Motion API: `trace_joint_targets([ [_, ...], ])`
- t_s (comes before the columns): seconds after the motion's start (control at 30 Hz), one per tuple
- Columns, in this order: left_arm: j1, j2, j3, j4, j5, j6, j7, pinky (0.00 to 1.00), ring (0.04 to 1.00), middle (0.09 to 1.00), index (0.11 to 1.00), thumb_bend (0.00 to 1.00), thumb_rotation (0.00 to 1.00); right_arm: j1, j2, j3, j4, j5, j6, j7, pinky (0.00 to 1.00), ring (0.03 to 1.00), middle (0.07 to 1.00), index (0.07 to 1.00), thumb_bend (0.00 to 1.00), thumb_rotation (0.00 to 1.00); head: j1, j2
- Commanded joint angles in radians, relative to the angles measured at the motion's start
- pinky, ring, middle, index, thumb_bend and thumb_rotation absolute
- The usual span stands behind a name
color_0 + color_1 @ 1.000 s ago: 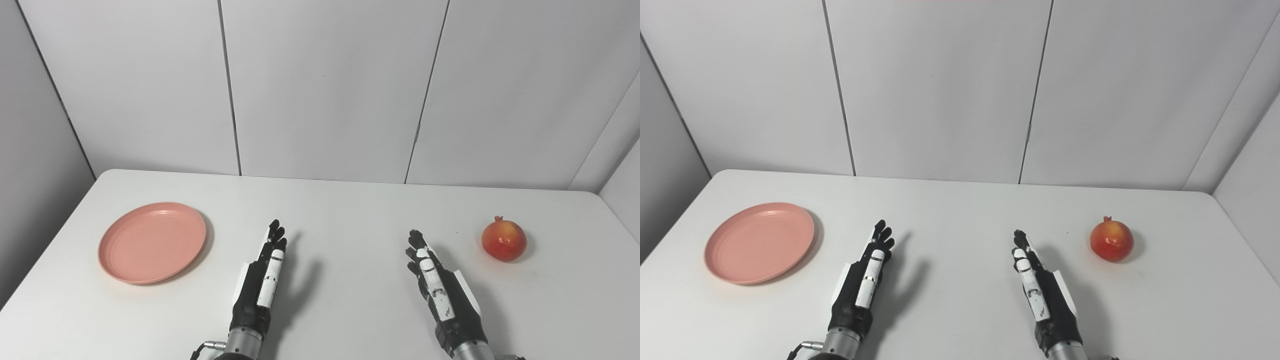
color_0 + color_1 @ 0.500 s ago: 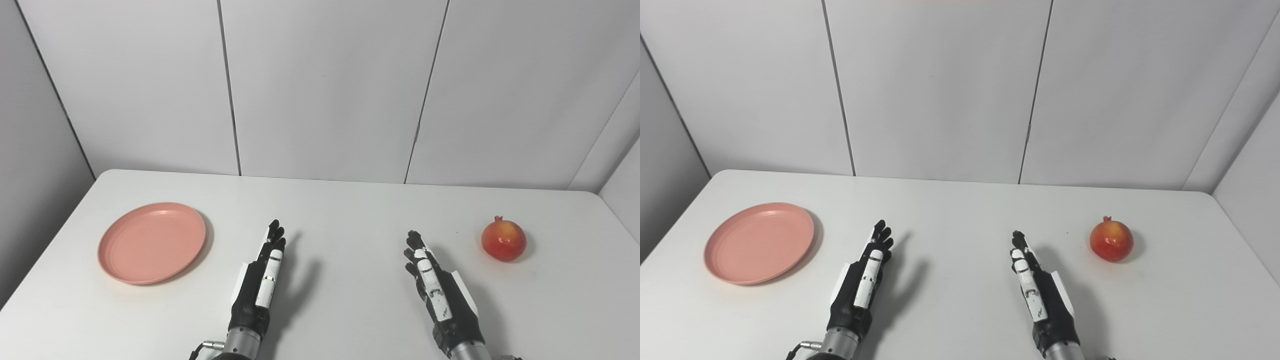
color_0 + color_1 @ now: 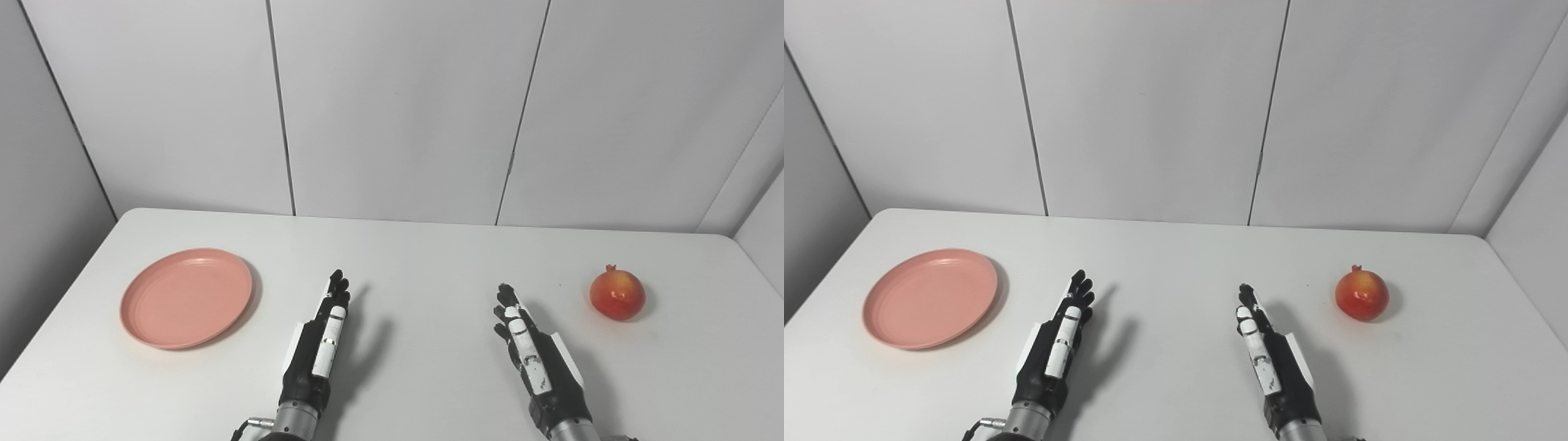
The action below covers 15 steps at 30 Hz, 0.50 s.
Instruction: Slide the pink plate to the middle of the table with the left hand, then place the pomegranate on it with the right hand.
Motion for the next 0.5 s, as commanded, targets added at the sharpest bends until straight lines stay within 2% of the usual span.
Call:
trace_joint_targets([
  [0.0, -0.016, -0.005, -0.01, -0.005, 0.011, -0.009, -0.002, 1.0, 0.992, 1.0, 0.997, 0.42, 1.0, -0.015, 0.0, -0.005, -0.028, 0.005, -0.045, 0.001, 0.98, 0.984, 0.993, 0.975, 0.2, 1.0, 0.016, -0.001],
  [0.07, -0.016, -0.014, -0.015, 0.001, 0.019, -0.013, 0.006, 1.0, 0.987, 0.999, 0.993, 0.41, 1.0, -0.012, -0.005, -0.013, -0.032, 0.017, -0.04, 0.004, 0.98, 0.987, 0.994, 0.978, 0.21, 1.0, 0.053, -0.007],
  [0.13, -0.016, -0.018, -0.017, 0.004, 0.022, -0.015, 0.009, 1.0, 0.984, 0.997, 0.99, 0.41, 1.0, -0.012, -0.008, -0.016, -0.032, 0.021, -0.039, 0.006, 0.98, 0.988, 0.995, 0.979, 0.22, 1.0, 0.053, -0.007],
  [0.17, -0.018, -0.025, -0.022, 0.013, 0.033, -0.021, 0.018, 1.0, 0.984, 0.997, 0.99, 0.41, 1.0, -0.01, -0.013, -0.022, -0.033, 0.033, -0.045, 0.013, 0.98, 0.988, 0.995, 0.979, 0.22, 1.0, 0.107, -0.021],
  [0.37, -0.025, -0.063, -0.046, 0.042, 0.095, -0.021, 0.064, 0.96, 0.963, 0.973, 0.968, 0.43, 1.0, -0.004, -0.047, -0.047, -0.023, 0.078, -0.08, 0.046, 1.0, 0.991, 0.997, 0.988, 0.29, 1.0, 0.201, -0.037],
  [0.47, -0.027, -0.07, -0.05, 0.052, 0.108, -0.028, 0.073, 0.95, 0.962, 0.972, 0.968, 0.43, 1.0, -0.003, -0.052, -0.051, -0.028, 0.087, -0.074, 0.05, 1.0, 0.99, 0.996, 0.988, 0.29, 1.0, 0.201, -0.037],
])
